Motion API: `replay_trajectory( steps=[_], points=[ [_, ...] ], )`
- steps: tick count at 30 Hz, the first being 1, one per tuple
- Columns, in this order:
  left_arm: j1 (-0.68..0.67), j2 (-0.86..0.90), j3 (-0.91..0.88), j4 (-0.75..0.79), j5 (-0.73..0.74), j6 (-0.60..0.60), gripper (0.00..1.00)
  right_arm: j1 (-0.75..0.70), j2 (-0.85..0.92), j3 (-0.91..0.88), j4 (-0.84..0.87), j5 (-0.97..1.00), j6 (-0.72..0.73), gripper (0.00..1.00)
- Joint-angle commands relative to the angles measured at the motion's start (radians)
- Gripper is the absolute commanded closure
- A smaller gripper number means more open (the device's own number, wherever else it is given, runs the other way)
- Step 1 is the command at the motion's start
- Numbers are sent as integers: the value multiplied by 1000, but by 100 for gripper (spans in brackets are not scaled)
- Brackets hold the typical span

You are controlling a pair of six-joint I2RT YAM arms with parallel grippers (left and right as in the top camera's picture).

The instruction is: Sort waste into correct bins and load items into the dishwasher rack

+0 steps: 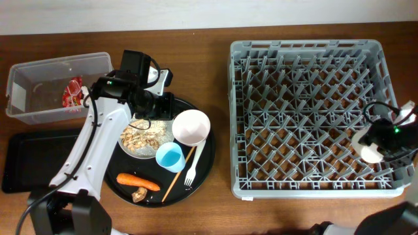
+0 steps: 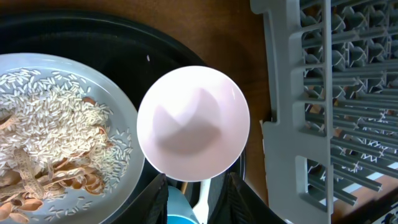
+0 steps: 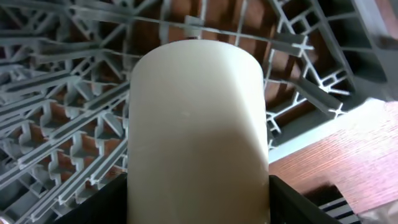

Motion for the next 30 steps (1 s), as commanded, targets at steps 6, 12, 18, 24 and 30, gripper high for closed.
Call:
replay_trajectory(
  steps=[6,12,18,24,30],
  points=[
    [2,-26,6,-3,-7,5,69,-50,55,19,6,8,12,17],
    [2,-26,6,-15,-7,6,69,-49,84,21,16,-67,12,1],
    [2,-26,6,-79,-7,6,63,6,-9,29,-3,-389,-142,1],
    [2,-26,6,-201,-84,5,55,268,-177,28,-6,-403,-200,1],
    [2,-26,-50,-267,-175,5,55,475,-179,27,-13,-340,-199,1]
  ],
)
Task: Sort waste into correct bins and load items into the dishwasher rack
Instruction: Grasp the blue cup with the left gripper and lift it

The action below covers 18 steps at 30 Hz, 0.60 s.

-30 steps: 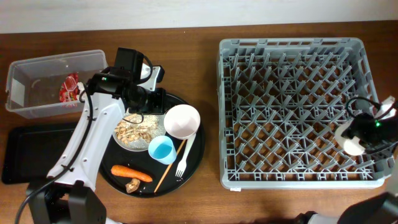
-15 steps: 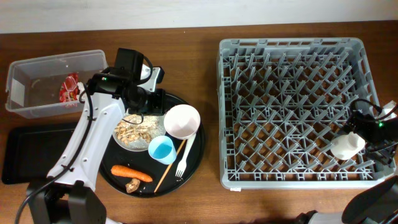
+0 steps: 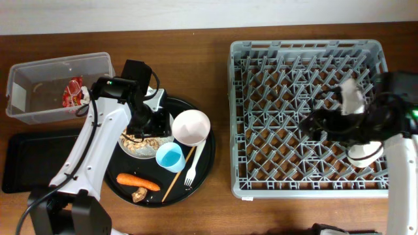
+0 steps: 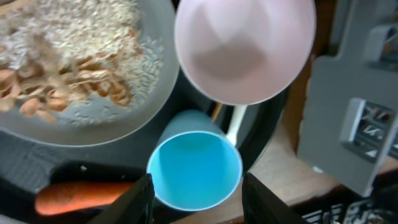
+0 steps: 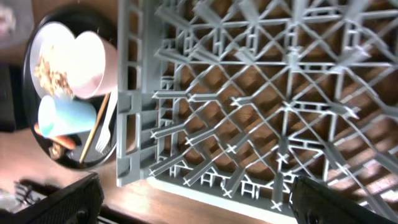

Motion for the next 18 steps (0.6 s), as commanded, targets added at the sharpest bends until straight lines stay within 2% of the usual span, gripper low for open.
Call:
replay_trajectory(
  steps=[1,6,10,12,14,17,18],
  points=[
    [2,-26,-69,-2,-67,2,55,69,13,14,1,27,-12,1],
    [2,-26,-173,13,-71,-11,55,82,22,14,0,59,-12,1],
    [2,-26,-263,89,-60,-14,56,82,22,14,0,59,-12,1],
    [2,-26,-314,162,8,-14,66,82,22,14,0,59,-12,1],
    [2,-26,-336,184,16,-18,71,82,22,14,0,59,-12,1],
    [2,-26,-340,187,16,-18,96,82,22,14,-1,59,-12,1],
    [2,-26,-335,187,16,-18,100,82,22,14,0,59,-12,1]
  ],
)
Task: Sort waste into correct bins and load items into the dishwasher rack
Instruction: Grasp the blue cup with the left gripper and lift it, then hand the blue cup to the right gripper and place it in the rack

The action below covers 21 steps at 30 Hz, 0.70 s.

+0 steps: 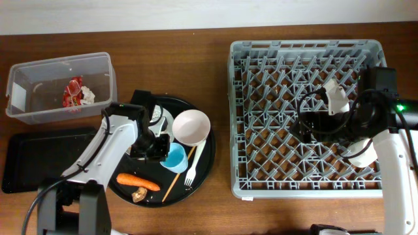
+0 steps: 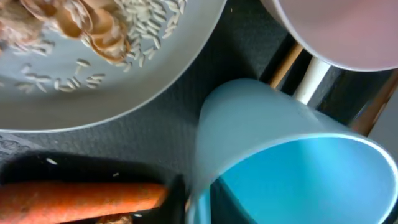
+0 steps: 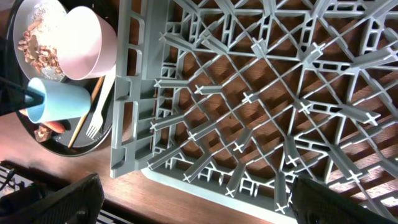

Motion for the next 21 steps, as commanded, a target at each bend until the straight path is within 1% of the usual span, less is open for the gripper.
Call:
replay_trajectory(
  steps=[1,4,6,7,8,10,11,12,14,16,17,19,21],
  points=[
    [4,-17,7,5,26,-2,100,8,2,14,0,10,-8,1],
    [26,-19,91,-41,26,-1,100,8,2,14,0,10,-8,1],
    [62,-22,213,-117,31,0,100,8,2,14,0,10,-8,1],
    [79,-23,273,-135,73,16,100,8,2,14,0,10,-8,1],
    [91,-23,324,-127,177,60,100,8,2,14,3,9,-8,1],
    [94,-23,350,-76,339,108,100,8,2,14,12,8,-8,1],
    [93,-23,350,-12,476,140,100,8,2,14,21,0,-23,1],
    [92,-16,348,52,605,161,100,8,3,14,35,-37,-67,1],
    [90,0,346,172,878,184,100,8,9,14,45,-207,-188,1],
    [76,22,346,284,1099,187,100,10,24,14,37,-447,-372,1],
    [64,30,346,315,1149,187,100,13,33,14,34,-542,-443,1],
    [33,43,346,326,1171,187,100,34,51,13,34,-663,-529,1],
    [-9,53,346,326,1176,187,100,75,69,13,38,-711,-595,1]
  ],
)
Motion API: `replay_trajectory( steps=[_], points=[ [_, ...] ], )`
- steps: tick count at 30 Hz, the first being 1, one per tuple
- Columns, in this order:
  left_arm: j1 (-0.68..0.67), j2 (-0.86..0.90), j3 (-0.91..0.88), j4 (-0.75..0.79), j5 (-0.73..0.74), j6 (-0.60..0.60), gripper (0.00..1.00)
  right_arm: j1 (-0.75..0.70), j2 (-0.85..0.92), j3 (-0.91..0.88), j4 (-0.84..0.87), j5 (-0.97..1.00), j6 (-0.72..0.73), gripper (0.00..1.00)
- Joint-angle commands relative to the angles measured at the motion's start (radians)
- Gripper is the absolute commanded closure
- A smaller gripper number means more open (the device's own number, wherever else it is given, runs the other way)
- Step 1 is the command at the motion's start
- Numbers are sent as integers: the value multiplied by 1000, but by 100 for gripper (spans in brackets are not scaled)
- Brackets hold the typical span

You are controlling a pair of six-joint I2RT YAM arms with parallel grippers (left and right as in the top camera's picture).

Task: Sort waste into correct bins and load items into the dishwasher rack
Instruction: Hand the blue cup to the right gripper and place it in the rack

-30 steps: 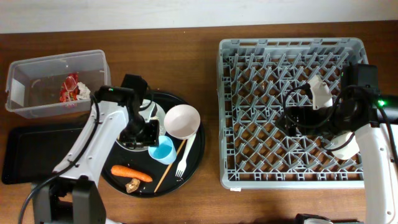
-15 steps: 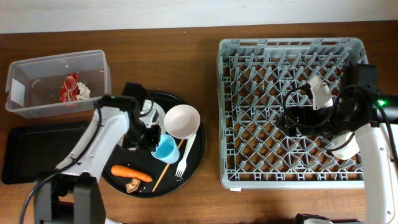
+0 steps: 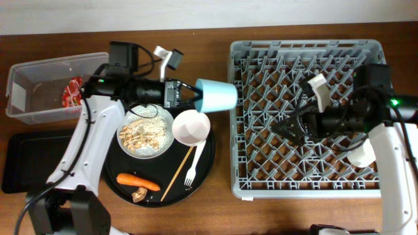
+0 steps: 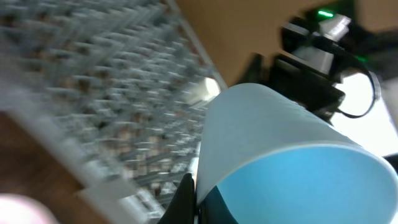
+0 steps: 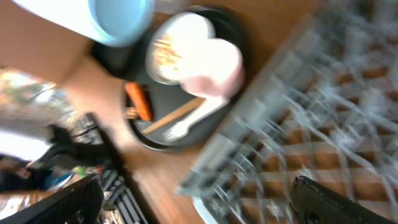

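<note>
My left gripper (image 3: 194,96) is shut on the rim of a light blue cup (image 3: 217,96), one finger inside it. The cup hangs on its side above the table, between the black round tray (image 3: 206,171) and the grey dishwasher rack (image 3: 236,124). In the left wrist view the blue cup (image 4: 280,155) fills the frame, its rim pinched by my fingers (image 4: 188,198). My right gripper (image 3: 287,128) hovers open over the rack's middle. A cream cup (image 3: 361,153) sits in the rack at the right front. The right wrist view is blurred and shows the blue cup (image 5: 118,15).
The tray holds a pink bowl (image 3: 191,127), a plate of rice and peanut shells (image 3: 145,136), a carrot (image 3: 137,181), a white fork (image 3: 191,168) and a chopstick (image 3: 177,173). A clear bin (image 3: 26,75) with a red wrapper (image 3: 70,91) stands far left, and a black flat tray (image 3: 26,160) lies in front of it.
My left gripper was down on the tray, shut on the blue cup's rim. Now it holds the cup raised and on its side beside the rack. My right gripper has shifted left, still open.
First my right gripper held the cream cup at the rack's right front, and my left gripper hung open over the pink bowl. Then the cream cup sat in the rack, released, with my left gripper open over the blue cup. My left gripper then gripped that cup, and now holds it raised.
</note>
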Motion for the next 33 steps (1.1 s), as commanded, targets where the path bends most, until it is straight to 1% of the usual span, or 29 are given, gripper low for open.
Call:
replay_trajectory(
  steps=[1,4,6,8,10,11,12,13,14,15,18,21,22,23,24,25,26,27,28,29,30,31,33],
  points=[
    [-72,29,6,6,158,27,100,72,32,13,6,-227,-208,1],
    [-139,32,6,6,152,27,100,156,39,13,65,-247,-212,1],
    [-172,32,6,6,150,27,100,187,39,13,104,-253,-211,1],
    [-191,32,6,6,148,27,100,194,39,13,110,-271,-212,1],
    [-197,32,6,5,122,27,100,194,39,14,125,-353,-212,0],
    [-197,32,6,5,122,27,100,194,39,14,131,-379,-212,2],
    [-197,32,6,5,123,27,100,194,39,14,131,-382,-212,6],
    [-197,32,6,5,123,27,100,194,39,13,130,-382,-211,13],
    [-197,32,6,6,122,27,100,194,39,13,129,-382,-211,24],
    [-197,32,6,6,123,27,100,194,39,14,129,-382,-211,29],
    [-197,32,6,6,122,27,100,194,39,13,125,-378,-211,31],
    [-197,32,6,6,121,27,99,194,39,13,121,-367,-211,35],
    [-197,32,6,5,99,27,89,194,39,13,121,-352,-210,39],
    [-197,32,6,-1,50,27,80,193,39,13,121,-312,-186,44],
    [-197,32,6,-27,-54,27,75,193,39,14,122,-245,-135,46],
    [-197,32,6,-59,-167,26,68,193,39,14,122,-147,-62,46],
    [-192,30,6,-117,-338,26,67,185,39,14,122,-37,20,50],
    [-181,27,6,-151,-423,26,67,177,39,14,122,19,64,51],
    [-163,24,6,-183,-510,10,67,153,39,16,122,133,166,51],
    [-123,14,6,-229,-653,-39,67,113,39,24,119,273,296,51],
    [-95,5,6,-256,-737,-63,67,78,39,39,102,372,367,51],
    [-62,-6,6,-282,-790,-65,67,45,39,58,76,443,414,51],
    [-8,-27,6,-310,-853,-64,67,-46,43,128,-8,573,475,51]
  ],
)
